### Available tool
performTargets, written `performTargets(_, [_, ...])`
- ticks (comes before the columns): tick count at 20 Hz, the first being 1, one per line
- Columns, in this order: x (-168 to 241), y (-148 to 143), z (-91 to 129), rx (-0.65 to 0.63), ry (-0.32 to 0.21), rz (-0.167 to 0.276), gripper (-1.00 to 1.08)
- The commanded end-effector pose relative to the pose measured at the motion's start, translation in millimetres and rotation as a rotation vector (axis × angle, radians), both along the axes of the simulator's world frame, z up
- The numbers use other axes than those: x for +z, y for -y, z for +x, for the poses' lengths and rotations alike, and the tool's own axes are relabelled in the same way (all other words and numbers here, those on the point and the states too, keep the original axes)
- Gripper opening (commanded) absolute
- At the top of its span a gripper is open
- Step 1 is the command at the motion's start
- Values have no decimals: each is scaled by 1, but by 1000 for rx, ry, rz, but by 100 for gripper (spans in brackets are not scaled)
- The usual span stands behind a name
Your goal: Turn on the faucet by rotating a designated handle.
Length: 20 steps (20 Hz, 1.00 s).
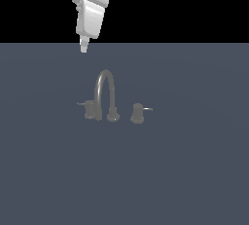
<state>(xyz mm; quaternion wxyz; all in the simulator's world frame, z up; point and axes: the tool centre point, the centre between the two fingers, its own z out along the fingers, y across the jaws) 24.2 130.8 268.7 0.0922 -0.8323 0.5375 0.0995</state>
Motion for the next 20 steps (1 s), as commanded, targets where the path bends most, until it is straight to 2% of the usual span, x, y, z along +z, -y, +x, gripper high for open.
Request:
performTargets(1, [-24, -6, 10, -70, -18, -23, -100])
performTargets(10, [-108, -21, 35, -309, -51, -127, -100])
performTargets(20, [-180, -29, 51, -509, -32, -235, -100])
